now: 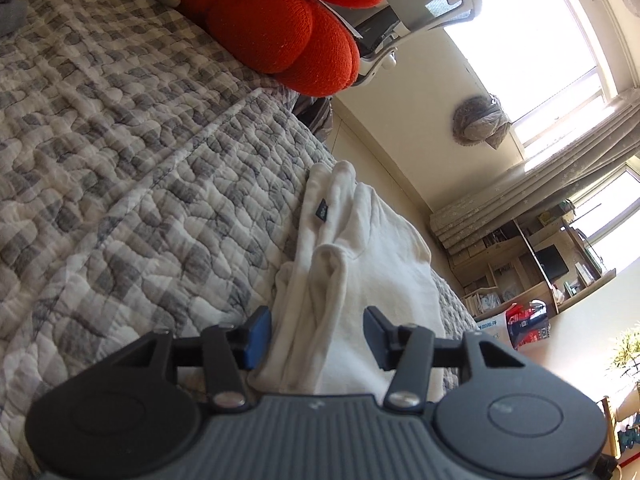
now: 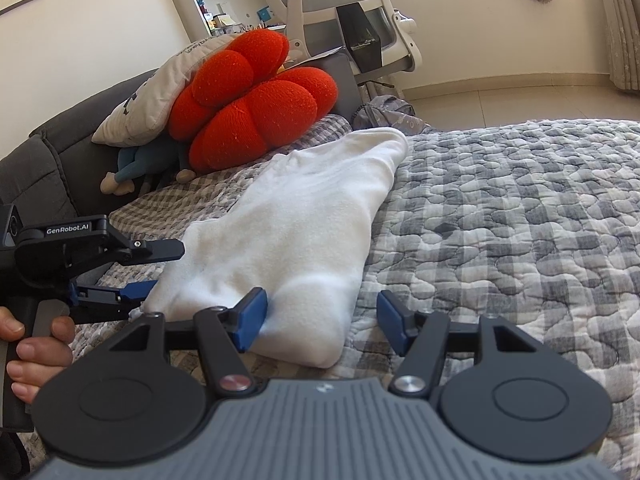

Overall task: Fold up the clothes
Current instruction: 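Grasp the folded sweatshirt with the left gripper while the right gripper pinches it, then carry the folded sweatshirt with both grippers onto the clothes stack on the sofa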

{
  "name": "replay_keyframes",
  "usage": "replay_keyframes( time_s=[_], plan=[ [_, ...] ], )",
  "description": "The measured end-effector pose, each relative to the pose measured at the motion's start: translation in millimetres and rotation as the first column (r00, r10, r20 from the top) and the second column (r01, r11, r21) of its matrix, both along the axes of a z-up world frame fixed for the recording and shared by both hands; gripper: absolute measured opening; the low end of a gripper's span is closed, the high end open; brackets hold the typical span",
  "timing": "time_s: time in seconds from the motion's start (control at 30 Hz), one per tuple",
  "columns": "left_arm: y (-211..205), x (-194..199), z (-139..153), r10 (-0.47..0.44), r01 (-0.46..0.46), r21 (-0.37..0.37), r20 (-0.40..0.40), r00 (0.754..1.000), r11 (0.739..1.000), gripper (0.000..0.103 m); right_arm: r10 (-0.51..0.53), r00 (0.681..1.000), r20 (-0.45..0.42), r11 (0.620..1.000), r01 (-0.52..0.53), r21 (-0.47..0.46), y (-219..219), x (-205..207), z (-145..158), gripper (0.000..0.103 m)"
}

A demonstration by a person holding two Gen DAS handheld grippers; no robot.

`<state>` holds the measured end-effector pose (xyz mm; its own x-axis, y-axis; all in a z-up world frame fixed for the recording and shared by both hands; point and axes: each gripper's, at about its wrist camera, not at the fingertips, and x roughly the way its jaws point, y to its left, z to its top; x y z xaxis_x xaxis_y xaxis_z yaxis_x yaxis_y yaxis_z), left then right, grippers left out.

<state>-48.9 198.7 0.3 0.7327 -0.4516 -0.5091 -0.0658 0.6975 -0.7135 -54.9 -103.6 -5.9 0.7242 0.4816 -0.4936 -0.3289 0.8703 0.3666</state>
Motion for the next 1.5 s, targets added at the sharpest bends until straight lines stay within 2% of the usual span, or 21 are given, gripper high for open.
replay_keyframes(
  time_s=[0.07,0.13,0.2,0.23,0.3,0.4,0.57,0.97,1.2,1.5],
  plan=[
    [-2.7,1.6,-1.3,-0.009,0.009,0.0,-0.001,1.0,1.0,0.069,0.0,1.0,-0.01,1.0,0.0,0.023,-2.0,0.7,0.2,0.063],
    [-7.9,3.8,-1.2,-0.016,0.016,0.03,0.005,1.0,0.999,0.07,0.0,1.0,-0.023,0.998,0.001,0.057,-4.6,1.0,-0.3,0.063],
    [-12.8,5.3,-0.4,-0.019,0.018,0.049,0.014,1.0,0.999,0.068,-0.005,1.0,-0.014,0.999,0.006,0.054,-2.2,-0.2,2.9,0.063],
    [-15.1,6.4,-0.6,-0.023,0.022,0.055,0.014,1.0,0.998,0.063,-0.007,1.0,-0.007,0.999,0.008,0.05,-0.6,-0.8,4.7,0.061],
    [-16.0,9.3,-1.9,-0.007,0.008,0.078,-0.014,1.0,0.997,0.03,-0.012,1.0,0.005,0.999,0.012,0.041,2.5,-2.1,8.4,0.057],
    [-7.4,12.2,-3.3,0.003,-0.002,0.024,-0.035,0.999,1.0,0.015,-0.02,1.0,0.024,0.999,0.019,0.028,7.1,-4.0,14.0,0.051],
    [-9.6,8.3,19.7,0.002,-0.002,0.011,-0.005,1.0,1.0,0.013,-0.032,0.998,0.056,0.999,0.032,0.006,14.8,-7.2,23.2,0.044],
    [-18.0,5.8,107.8,-0.049,0.052,-0.019,0.12,0.992,0.998,0.012,-0.107,0.971,0.215,0.994,0.101,0.038,3.2,-19.7,97.7,0.042],
    [-8.8,-12.9,152.5,-0.057,0.068,-0.049,0.191,0.98,0.996,0.012,-0.083,0.96,0.269,0.996,0.075,0.039,4.0,-33.3,149.9,0.041],
    [26.5,-36.5,186.2,-0.013,0.025,-0.05,0.223,0.975,0.998,0.012,-0.022,0.949,0.316,1.0,0.019,0.012,39.7,-46.2,180.2,0.041]
  ],
)
